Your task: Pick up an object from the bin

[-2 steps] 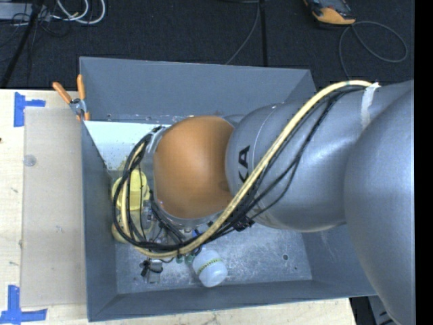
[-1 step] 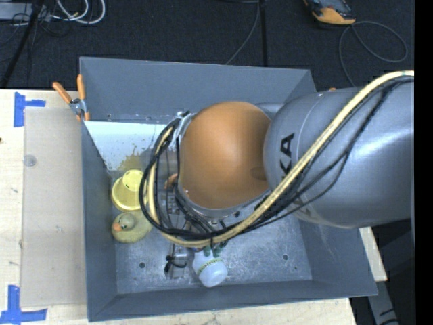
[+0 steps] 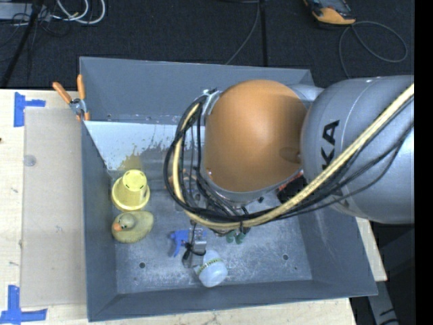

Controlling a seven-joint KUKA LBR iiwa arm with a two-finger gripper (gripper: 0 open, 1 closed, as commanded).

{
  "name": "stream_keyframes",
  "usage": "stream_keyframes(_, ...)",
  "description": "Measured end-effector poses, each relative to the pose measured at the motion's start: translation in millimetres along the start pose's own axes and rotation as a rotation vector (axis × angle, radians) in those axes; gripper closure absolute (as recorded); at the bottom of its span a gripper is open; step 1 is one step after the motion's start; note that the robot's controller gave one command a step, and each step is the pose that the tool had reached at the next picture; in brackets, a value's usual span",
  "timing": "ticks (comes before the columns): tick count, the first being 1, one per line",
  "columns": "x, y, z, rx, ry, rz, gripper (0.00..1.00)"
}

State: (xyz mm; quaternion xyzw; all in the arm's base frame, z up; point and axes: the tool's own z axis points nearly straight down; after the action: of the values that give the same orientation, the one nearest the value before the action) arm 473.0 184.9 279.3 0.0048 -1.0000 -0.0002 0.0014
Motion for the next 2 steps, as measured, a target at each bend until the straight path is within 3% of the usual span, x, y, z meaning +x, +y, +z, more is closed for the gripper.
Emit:
stream_keyframes(1, 0.0, -18, 49, 0.000, -0.001, -0.108, 0.00)
stream_keyframes(2, -4.8, -39, 110, 0.000, 0.000, -0.144, 0.00)
